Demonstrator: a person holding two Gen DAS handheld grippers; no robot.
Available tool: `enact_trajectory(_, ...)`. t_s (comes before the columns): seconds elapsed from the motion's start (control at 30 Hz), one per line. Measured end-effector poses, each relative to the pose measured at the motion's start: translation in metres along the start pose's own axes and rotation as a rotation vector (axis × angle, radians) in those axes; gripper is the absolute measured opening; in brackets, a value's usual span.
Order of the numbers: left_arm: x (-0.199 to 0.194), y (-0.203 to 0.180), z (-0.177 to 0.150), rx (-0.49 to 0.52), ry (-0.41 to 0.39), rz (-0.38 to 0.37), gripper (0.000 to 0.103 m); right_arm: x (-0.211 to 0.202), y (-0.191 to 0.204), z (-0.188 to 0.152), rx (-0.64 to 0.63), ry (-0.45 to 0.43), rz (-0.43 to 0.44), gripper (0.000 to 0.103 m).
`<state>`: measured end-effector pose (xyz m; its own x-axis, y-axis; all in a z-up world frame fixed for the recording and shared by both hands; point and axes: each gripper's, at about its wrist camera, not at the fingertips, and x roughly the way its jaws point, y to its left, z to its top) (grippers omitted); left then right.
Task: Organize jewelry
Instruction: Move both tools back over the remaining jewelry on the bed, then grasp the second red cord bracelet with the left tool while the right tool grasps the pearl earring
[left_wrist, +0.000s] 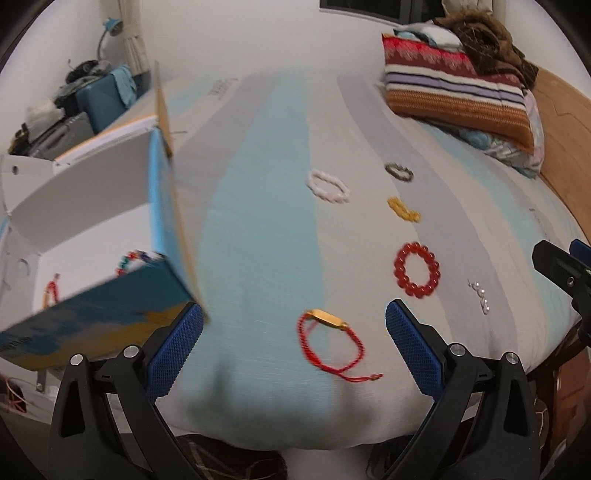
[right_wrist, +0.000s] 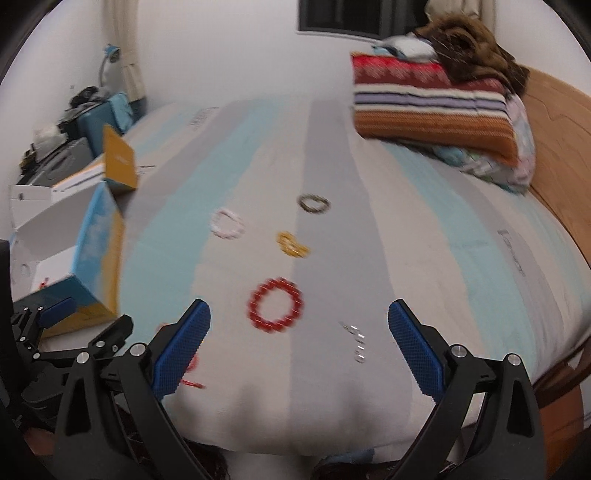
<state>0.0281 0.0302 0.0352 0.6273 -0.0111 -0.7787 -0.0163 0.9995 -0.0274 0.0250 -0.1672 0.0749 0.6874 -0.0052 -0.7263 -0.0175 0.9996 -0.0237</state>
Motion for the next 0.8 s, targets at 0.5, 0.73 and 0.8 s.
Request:
enact_trajectory(0.5,0.081,-0.022,-0.02,-0.007,0.086,-0.004,0.097,0.091,-0.035,-0.039,0.037,0.129,-0.003,0.093)
enact_trajectory(0.73,0.106,-0.019,-0.025,-0.003,0.111,-0.012,0.097,0.123,-0.042,-0.051,0.059,0.173,0.002,0.093)
enact_trajectory(0.8,0.108,-0.018,-0.026,-0.003,0.1,-0.012,0.097,0.132,-0.043,-0.054,0.057,0.186,-0.005,0.091)
